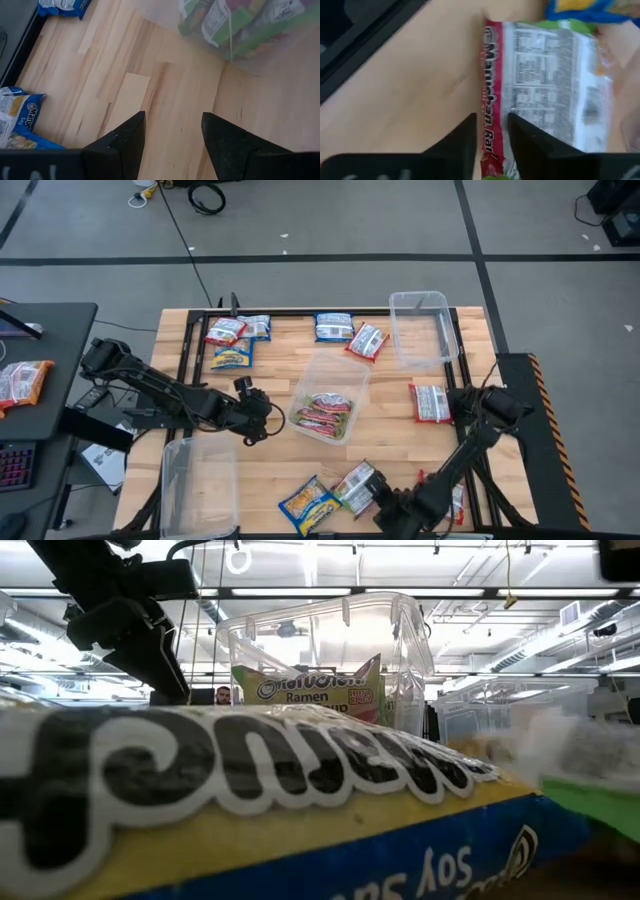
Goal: Sort Maruchan noodles
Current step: Put the green noodle pack into the middle transparent container
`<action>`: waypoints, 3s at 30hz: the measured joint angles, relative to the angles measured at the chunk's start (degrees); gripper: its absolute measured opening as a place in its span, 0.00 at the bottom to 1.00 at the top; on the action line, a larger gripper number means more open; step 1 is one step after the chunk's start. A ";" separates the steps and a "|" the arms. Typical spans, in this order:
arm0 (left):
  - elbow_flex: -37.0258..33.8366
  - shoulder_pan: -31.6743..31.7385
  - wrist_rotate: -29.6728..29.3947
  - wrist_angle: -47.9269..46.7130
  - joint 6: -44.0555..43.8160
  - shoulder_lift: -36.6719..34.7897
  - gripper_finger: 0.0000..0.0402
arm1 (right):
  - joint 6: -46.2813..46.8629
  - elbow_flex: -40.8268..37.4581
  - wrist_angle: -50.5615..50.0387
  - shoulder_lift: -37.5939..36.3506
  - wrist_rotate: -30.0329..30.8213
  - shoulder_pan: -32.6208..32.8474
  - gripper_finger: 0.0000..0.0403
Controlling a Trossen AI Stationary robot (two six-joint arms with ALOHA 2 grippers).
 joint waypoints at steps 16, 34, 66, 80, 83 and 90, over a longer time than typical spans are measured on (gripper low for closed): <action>0.00 0.00 -0.03 0.27 -1.49 0.00 0.49 | -4.31 -0.46 5.46 6.92 18.06 2.70 0.60; -0.02 -0.55 -0.12 -0.57 -0.13 -1.68 0.49 | 7.46 -1.90 0.21 1.66 17.16 -2.97 0.04; -0.04 -0.26 -2.68 8.78 10.54 -4.79 0.49 | 9.35 -1.73 5.71 -30.62 -0.51 -41.46 0.02; -0.07 -0.50 -2.60 7.86 10.51 -4.79 0.49 | 8.05 -1.73 1.47 -19.38 -12.21 -55.24 0.02; -0.07 -0.50 -2.52 7.84 10.34 -4.77 0.49 | 7.20 -1.73 1.47 -16.78 -12.22 -56.54 0.04; -0.07 -0.46 -2.23 8.50 9.58 -4.76 0.49 | 6.26 -1.71 1.68 -13.25 -12.95 -56.87 0.13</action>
